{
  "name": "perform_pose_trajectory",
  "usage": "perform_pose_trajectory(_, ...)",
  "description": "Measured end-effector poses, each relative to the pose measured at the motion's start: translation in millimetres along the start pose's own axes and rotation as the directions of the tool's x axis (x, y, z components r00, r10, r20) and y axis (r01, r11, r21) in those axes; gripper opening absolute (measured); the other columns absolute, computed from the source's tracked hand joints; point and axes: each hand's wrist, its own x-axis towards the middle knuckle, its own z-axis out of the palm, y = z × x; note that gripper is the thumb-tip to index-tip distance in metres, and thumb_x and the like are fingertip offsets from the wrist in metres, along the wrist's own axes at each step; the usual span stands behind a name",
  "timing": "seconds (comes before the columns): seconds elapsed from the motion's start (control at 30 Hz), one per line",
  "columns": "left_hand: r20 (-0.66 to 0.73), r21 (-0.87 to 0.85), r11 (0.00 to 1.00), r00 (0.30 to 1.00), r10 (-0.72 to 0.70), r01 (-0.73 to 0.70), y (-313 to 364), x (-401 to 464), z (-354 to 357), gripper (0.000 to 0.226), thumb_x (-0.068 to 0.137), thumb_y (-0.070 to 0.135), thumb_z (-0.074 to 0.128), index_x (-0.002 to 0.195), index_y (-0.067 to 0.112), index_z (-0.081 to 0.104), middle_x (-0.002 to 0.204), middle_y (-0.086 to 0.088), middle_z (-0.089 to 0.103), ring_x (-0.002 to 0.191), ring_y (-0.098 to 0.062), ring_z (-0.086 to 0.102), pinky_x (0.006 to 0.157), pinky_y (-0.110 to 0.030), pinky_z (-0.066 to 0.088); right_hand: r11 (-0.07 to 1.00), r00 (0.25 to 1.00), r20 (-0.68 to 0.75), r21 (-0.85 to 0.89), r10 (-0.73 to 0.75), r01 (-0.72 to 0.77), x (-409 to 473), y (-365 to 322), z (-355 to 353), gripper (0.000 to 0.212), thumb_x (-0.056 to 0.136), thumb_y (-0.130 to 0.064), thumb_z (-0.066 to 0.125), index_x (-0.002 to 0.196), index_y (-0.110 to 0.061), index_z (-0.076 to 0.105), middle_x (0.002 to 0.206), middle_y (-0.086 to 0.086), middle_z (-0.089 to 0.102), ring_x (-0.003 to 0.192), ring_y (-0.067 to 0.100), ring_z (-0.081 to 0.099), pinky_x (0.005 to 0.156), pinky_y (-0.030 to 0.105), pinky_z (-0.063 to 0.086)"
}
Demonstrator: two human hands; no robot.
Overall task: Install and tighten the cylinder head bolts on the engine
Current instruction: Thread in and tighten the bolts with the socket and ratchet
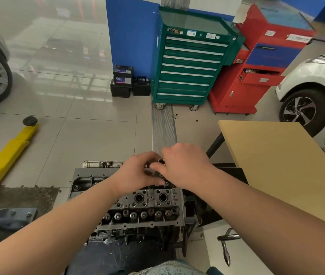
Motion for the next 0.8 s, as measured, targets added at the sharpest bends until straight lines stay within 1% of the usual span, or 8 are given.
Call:
perform_pose_trajectory(0.07, -0.044, 0.056, 0.998, 0.999, 0.004, -0.002, -0.9, 2.1, 1.4, 0.027, 0.078, 0.018, 0.09, 0.085, 0.033, 0.068, 0.079, 0.014, 0.071, 0.071, -0.002, 0.064, 0.068, -0.024, 0.051, 0.999, 0.999, -0.023, 0.008, -0.037, 0.037, -0.4, -0.8, 1.9, 0.046, 0.096, -0.069, 0.047, 0.097, -0.023, 0.05, 0.076, -0.003, 0.051, 0.072, 0.025, 0.053, 0.055, 0.035, 0.037)
perform_pose_trajectory(0.17, -0.001, 0.088, 0.996, 1.0, 0.007, -0.007, -1.6, 4.9, -5.6, 0.016, 0.086, 0.015, 0.083, 0.086, 0.026, 0.071, 0.081, 0.005, 0.074, 0.075, -0.012, 0.069, 0.072, -0.034, 0.056, 0.978, 0.989, 0.042, 0.155, -0.145, 0.137, -2.9, 1.6, -1.0, 0.029, 0.097, -0.041, 0.062, 0.119, -0.025, 0.051, 0.103, -0.003, 0.058, 0.091, 0.026, 0.061, 0.068, 0.039, 0.05)
perform_pose_trajectory(0.23, 0.085, 0.088, 0.996, 0.996, 0.017, -0.025, -0.5, 3.5, -8.5, 0.015, 0.087, 0.018, 0.082, 0.093, 0.027, 0.072, 0.087, 0.004, 0.075, 0.085, -0.015, 0.072, 0.081, -0.033, 0.058, 0.984, 0.994, 0.057, 0.153, -0.095, 0.085, -1.4, 1.4, 0.5, 0.02, 0.099, -0.036, 0.061, 0.106, -0.021, 0.051, 0.097, -0.001, 0.056, 0.089, 0.026, 0.061, 0.065, 0.037, 0.044)
perform_pose_trajectory(0.33, 0.059, 0.119, 0.991, 0.997, 0.055, -0.061, 1.2, 3.1, -2.0, 0.023, 0.079, 0.023, 0.09, 0.085, 0.024, 0.068, 0.082, 0.008, 0.069, 0.079, -0.007, 0.067, 0.071, -0.024, 0.052, 0.998, 0.999, 0.027, 0.049, 0.03, -0.032, 1.5, -2.5, 4.9, 0.045, 0.097, -0.069, 0.045, 0.088, -0.024, 0.047, 0.078, -0.003, 0.051, 0.075, 0.023, 0.054, 0.06, 0.036, 0.037)
perform_pose_trajectory(0.5, 0.018, 0.05, 0.999, 1.0, 0.006, -0.007, 1.9, 6.7, -4.8, 0.028, 0.083, 0.008, 0.082, 0.089, 0.032, 0.068, 0.078, 0.001, 0.073, 0.067, -0.007, 0.063, 0.069, -0.023, 0.053, 0.987, 0.993, 0.023, 0.117, -0.112, 0.109, -3.3, -0.1, 0.6, 0.033, 0.099, -0.048, 0.057, 0.12, -0.023, 0.053, 0.103, -0.001, 0.064, 0.092, 0.026, 0.064, 0.069, 0.039, 0.051)
perform_pose_trajectory(0.63, 0.086, 0.039, 0.998, 0.996, 0.037, -0.04, 7.2, 4.5, -6.6, 0.035, 0.081, 0.017, 0.088, 0.096, 0.041, 0.068, 0.086, 0.017, 0.074, 0.081, -0.002, 0.069, 0.076, -0.015, 0.051, 1.0, 1.0, 0.008, -0.02, 0.023, -0.023, -0.9, -5.1, 1.5, 0.043, 0.1, -0.064, 0.045, 0.098, -0.023, 0.054, 0.073, -0.002, 0.051, 0.073, 0.025, 0.056, 0.058, 0.035, 0.037)
perform_pose_trajectory(0.7, 0.05, 0.081, 0.996, 0.998, 0.033, -0.037, 6.0, 5.1, -4.6, 0.032, 0.079, 0.015, 0.087, 0.089, 0.038, 0.068, 0.079, 0.014, 0.073, 0.072, -0.003, 0.066, 0.069, -0.025, 0.052, 1.0, 1.0, 0.007, -0.006, 0.007, -0.007, -1.2, -6.0, 2.8, 0.05, 0.096, -0.072, 0.044, 0.097, -0.023, 0.051, 0.075, -0.003, 0.051, 0.075, 0.024, 0.055, 0.06, 0.036, 0.042)
perform_pose_trajectory(0.8, 0.058, 0.063, 0.998, 0.998, 0.012, -0.015, 3.0, 6.6, -7.5, 0.022, 0.087, 0.007, 0.08, 0.095, 0.025, 0.071, 0.085, -0.009, 0.075, 0.081, -0.029, 0.071, 0.078, -0.047, 0.058, 0.989, 0.994, 0.05, 0.119, -0.097, 0.091, -4.8, -3.5, -1.4, 0.033, 0.099, -0.048, 0.058, 0.118, -0.021, 0.052, 0.103, 0.0, 0.064, 0.092, 0.025, 0.064, 0.074, 0.042, 0.055)
